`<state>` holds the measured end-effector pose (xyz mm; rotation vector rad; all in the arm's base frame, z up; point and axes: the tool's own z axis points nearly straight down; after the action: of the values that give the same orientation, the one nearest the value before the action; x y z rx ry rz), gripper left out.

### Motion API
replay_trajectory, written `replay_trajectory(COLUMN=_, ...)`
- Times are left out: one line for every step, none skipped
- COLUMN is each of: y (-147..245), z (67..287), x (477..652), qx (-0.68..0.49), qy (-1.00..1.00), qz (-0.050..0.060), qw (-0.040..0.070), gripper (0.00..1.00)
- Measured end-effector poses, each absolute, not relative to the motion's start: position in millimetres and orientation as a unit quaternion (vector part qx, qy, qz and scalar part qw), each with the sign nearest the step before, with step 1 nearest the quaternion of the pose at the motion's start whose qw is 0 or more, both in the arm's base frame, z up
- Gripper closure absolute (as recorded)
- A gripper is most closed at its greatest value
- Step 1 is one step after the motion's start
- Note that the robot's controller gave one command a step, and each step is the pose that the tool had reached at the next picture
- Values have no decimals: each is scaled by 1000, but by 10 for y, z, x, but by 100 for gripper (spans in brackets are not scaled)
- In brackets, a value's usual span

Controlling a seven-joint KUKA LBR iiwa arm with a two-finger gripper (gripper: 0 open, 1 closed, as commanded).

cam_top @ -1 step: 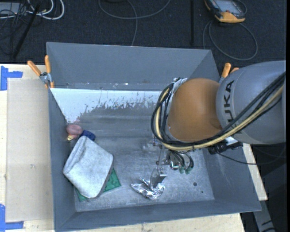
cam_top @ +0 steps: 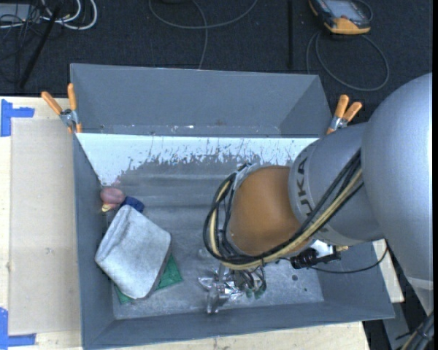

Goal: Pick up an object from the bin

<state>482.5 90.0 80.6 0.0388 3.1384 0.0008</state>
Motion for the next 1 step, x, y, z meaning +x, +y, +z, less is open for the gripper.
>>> replay_trajectory(y=895, z=784, x=4810, qx=14, qy=1000, qz=0, qw=-1, gripper=100)
